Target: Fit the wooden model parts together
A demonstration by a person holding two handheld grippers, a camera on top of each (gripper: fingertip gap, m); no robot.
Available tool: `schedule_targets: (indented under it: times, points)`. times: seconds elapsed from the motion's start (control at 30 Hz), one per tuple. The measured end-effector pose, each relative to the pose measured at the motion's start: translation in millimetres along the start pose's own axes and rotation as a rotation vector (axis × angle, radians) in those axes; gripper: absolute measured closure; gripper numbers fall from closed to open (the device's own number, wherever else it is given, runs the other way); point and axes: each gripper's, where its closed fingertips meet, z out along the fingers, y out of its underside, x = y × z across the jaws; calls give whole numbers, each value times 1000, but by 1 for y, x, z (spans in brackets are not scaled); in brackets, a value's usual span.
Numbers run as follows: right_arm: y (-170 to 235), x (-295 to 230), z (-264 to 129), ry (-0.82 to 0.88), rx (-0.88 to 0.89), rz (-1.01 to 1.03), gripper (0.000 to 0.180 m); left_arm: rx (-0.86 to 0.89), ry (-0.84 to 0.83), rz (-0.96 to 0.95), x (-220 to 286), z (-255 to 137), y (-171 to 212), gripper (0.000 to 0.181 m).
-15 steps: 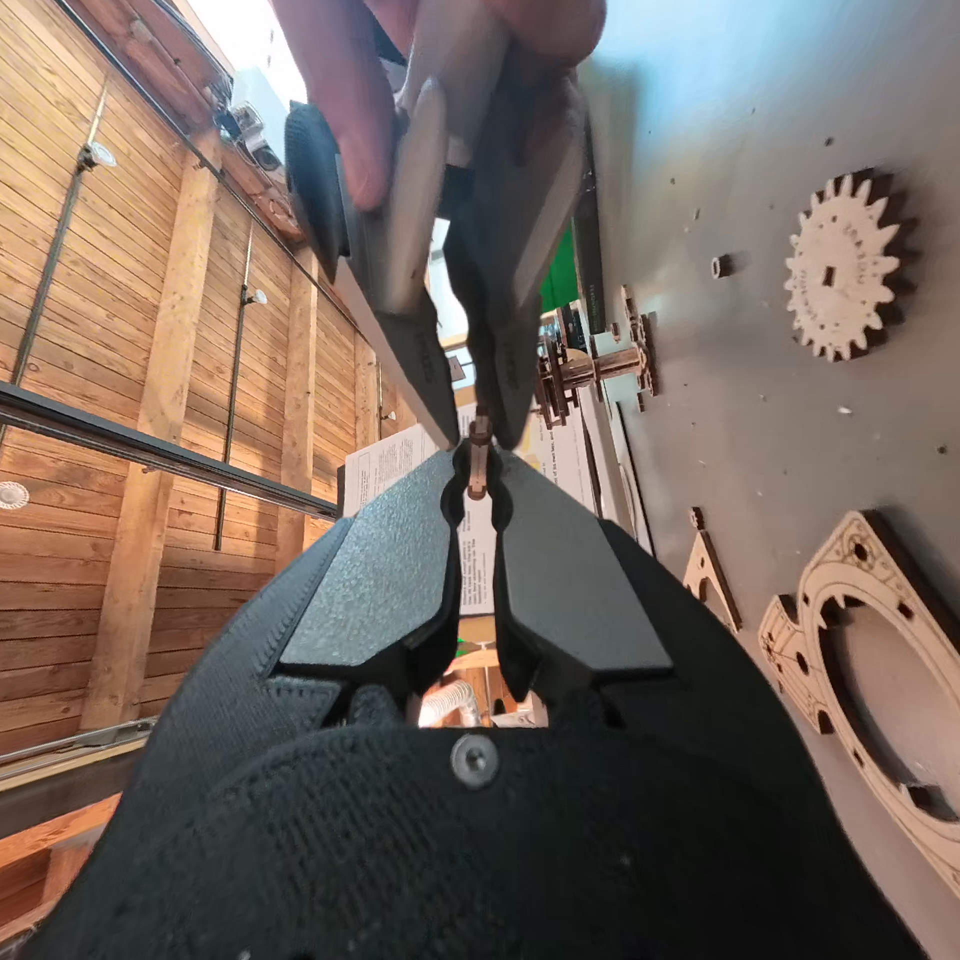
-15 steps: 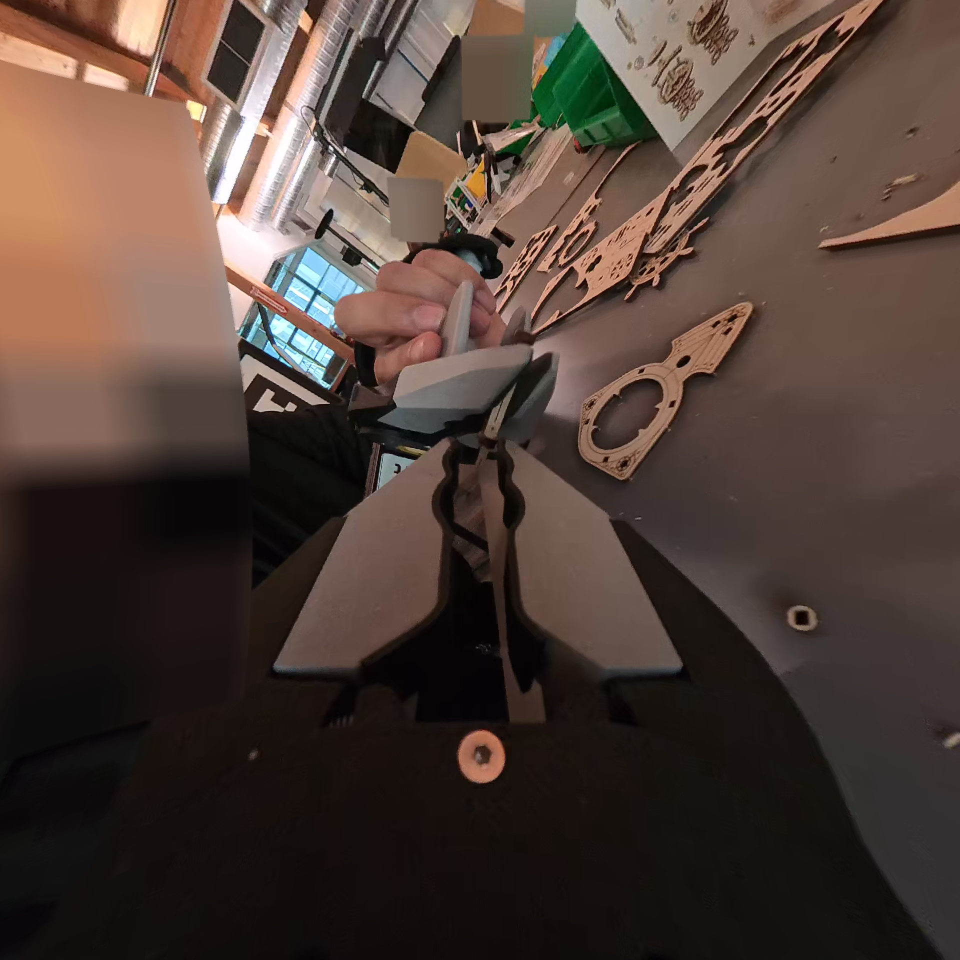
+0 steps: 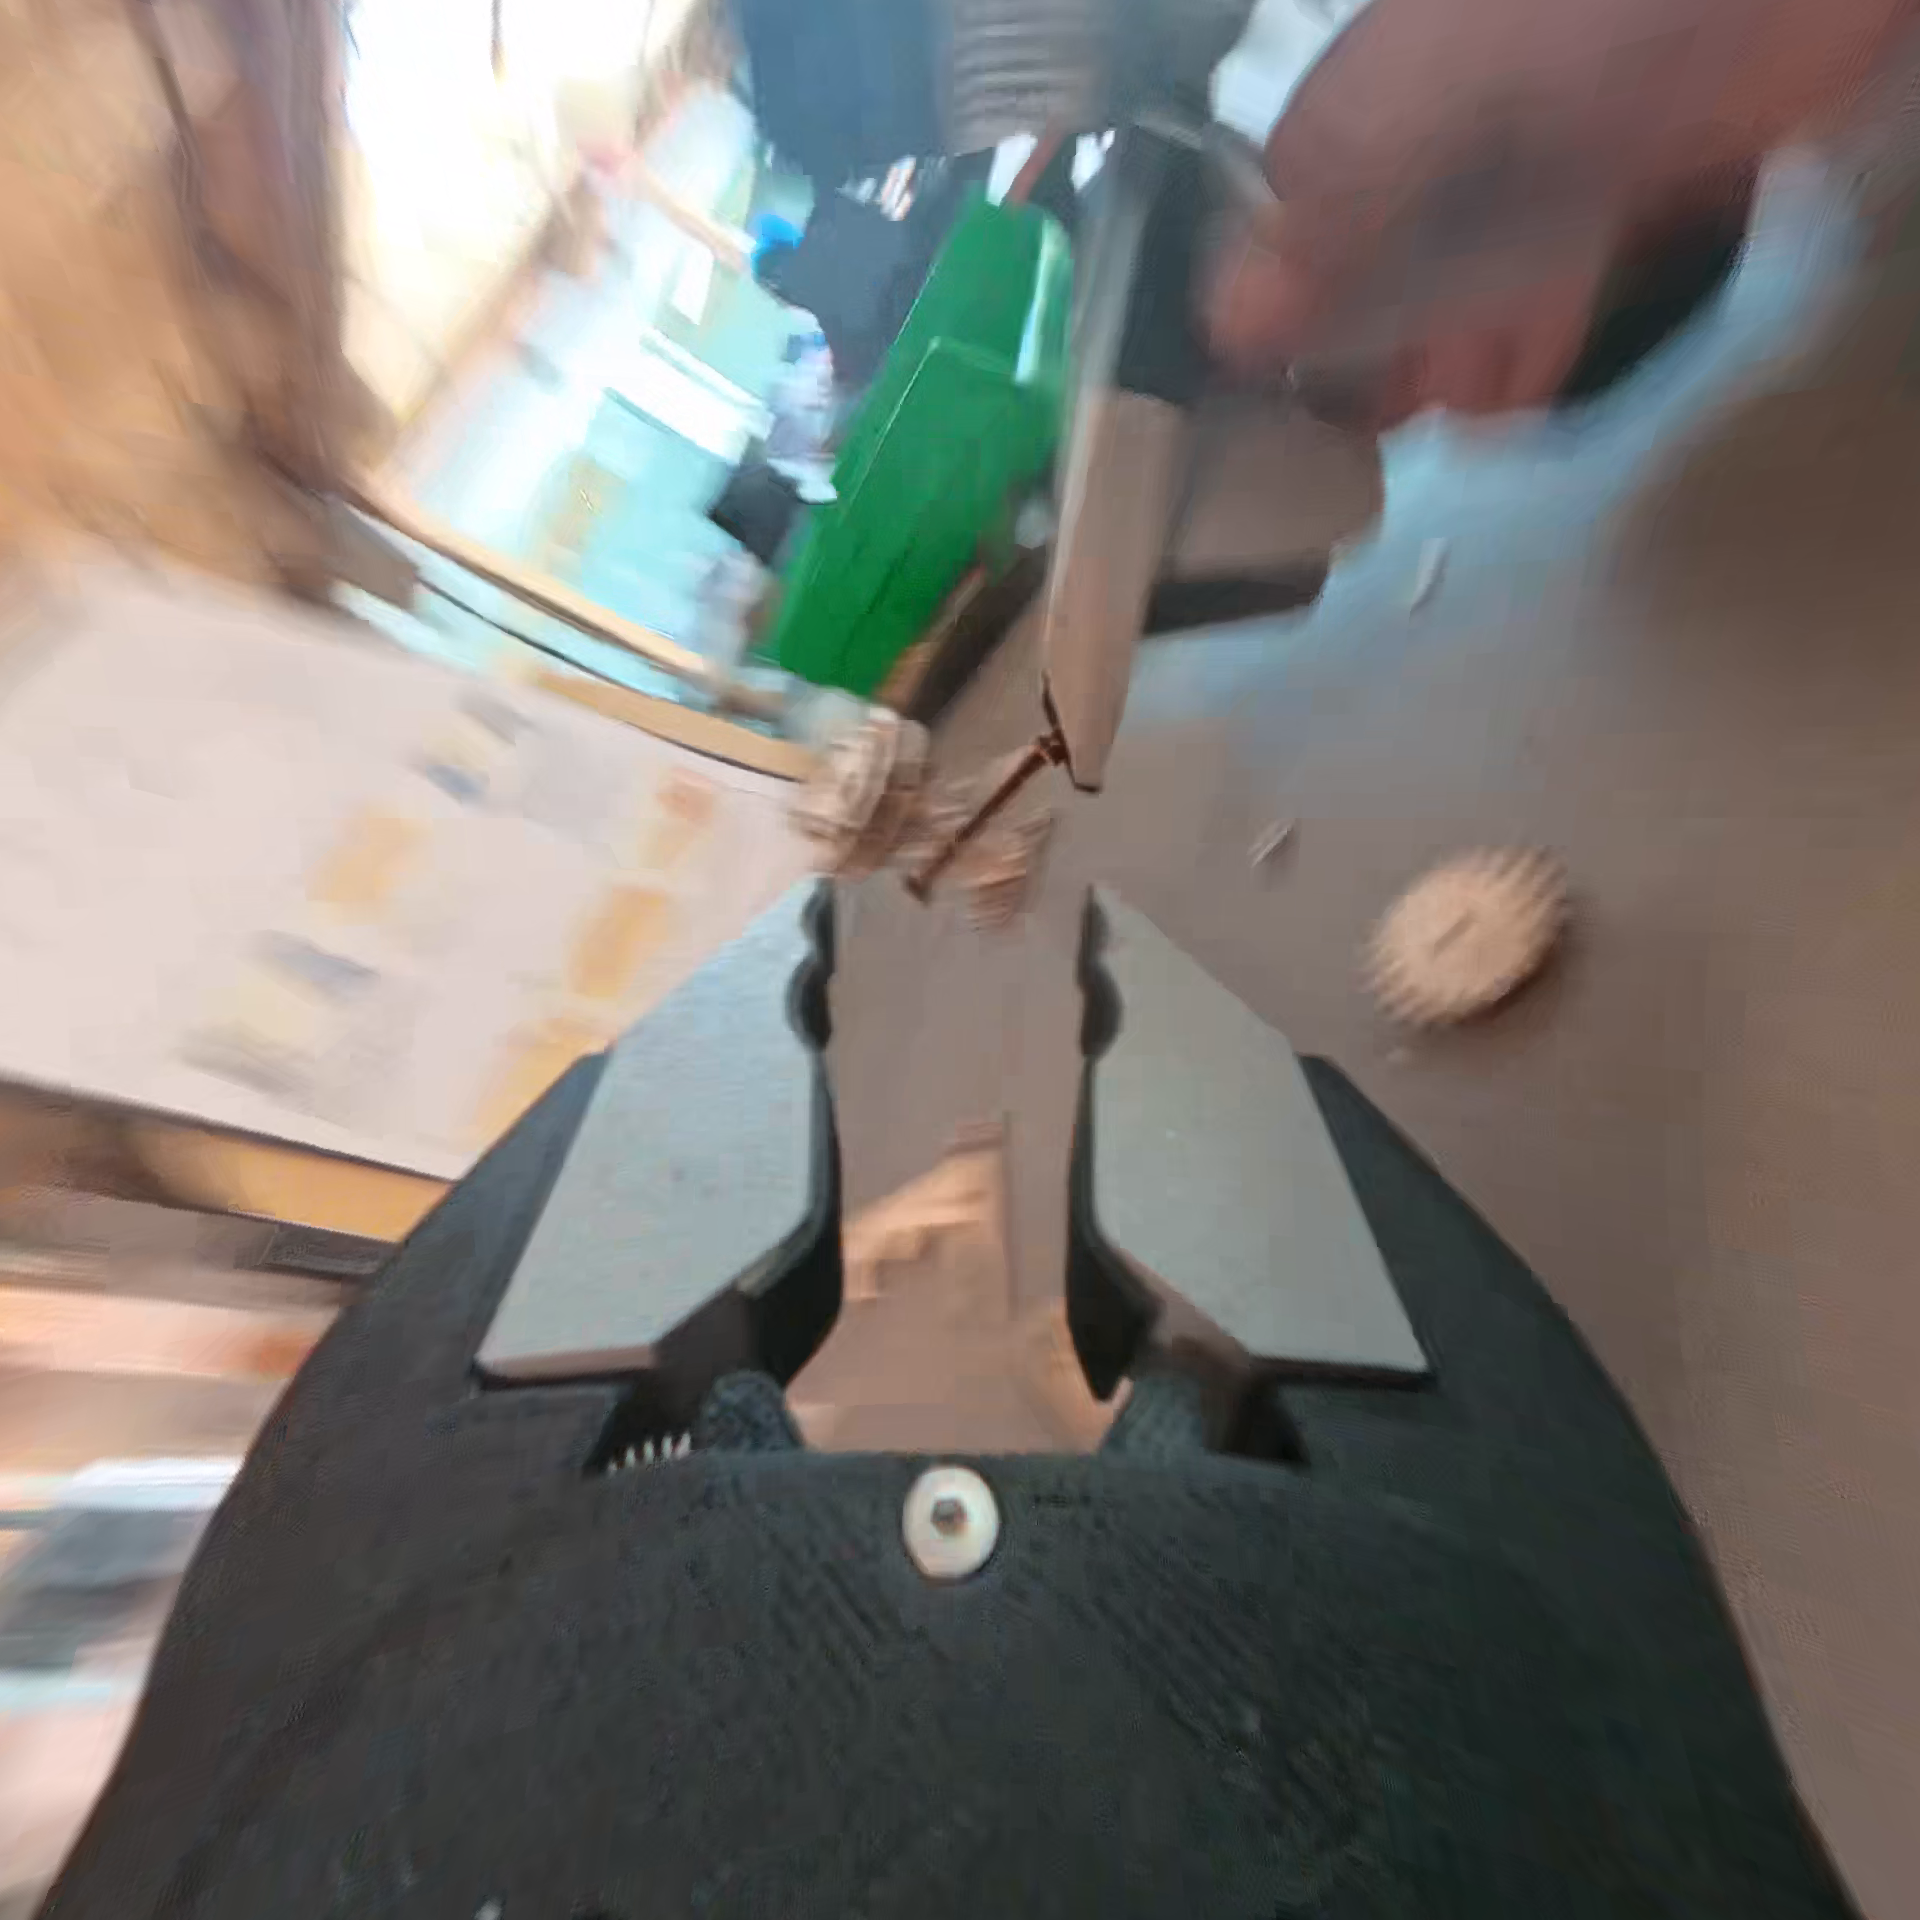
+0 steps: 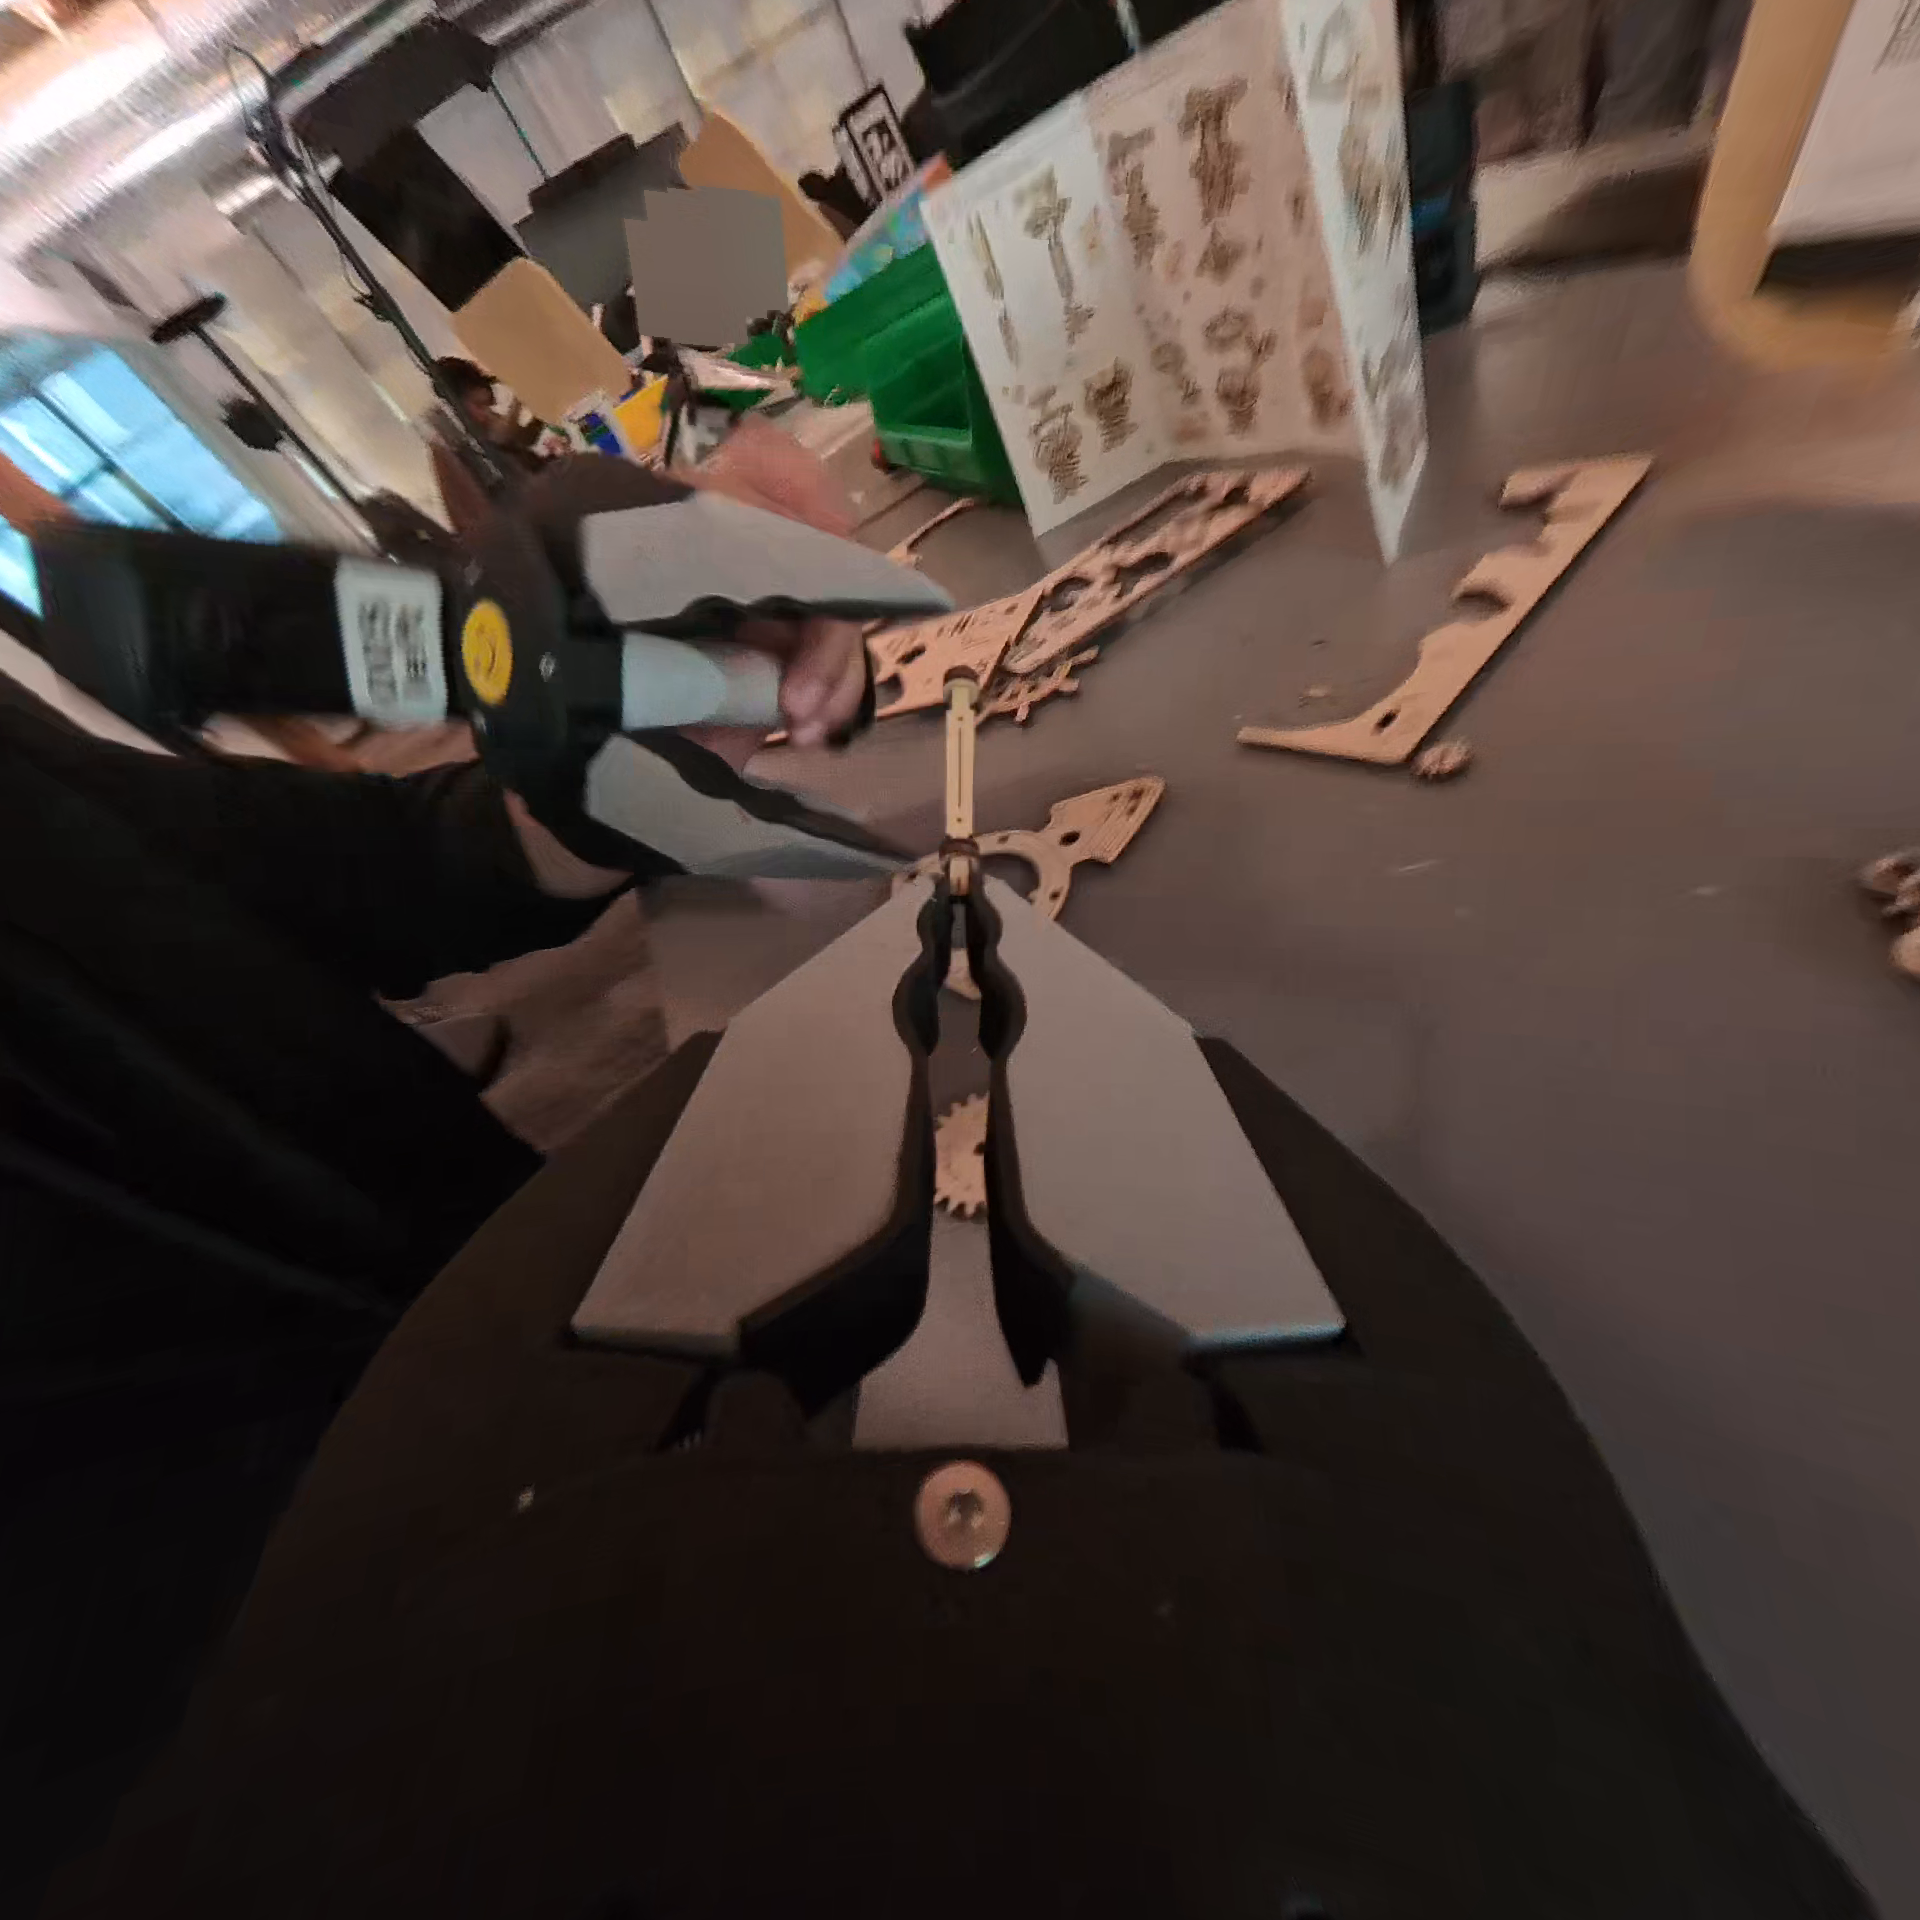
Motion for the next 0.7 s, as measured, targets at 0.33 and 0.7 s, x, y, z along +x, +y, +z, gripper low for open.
schedule_targets:
  times: [0.33,0.7]
  points:
    - [-18,-17,-9,44,130,-344,180,245,494,-923,-4,-5,-14,159]
    - [-8,-17,1,98,101,-440,180,374,597,-1025,2,-4,-40,176]
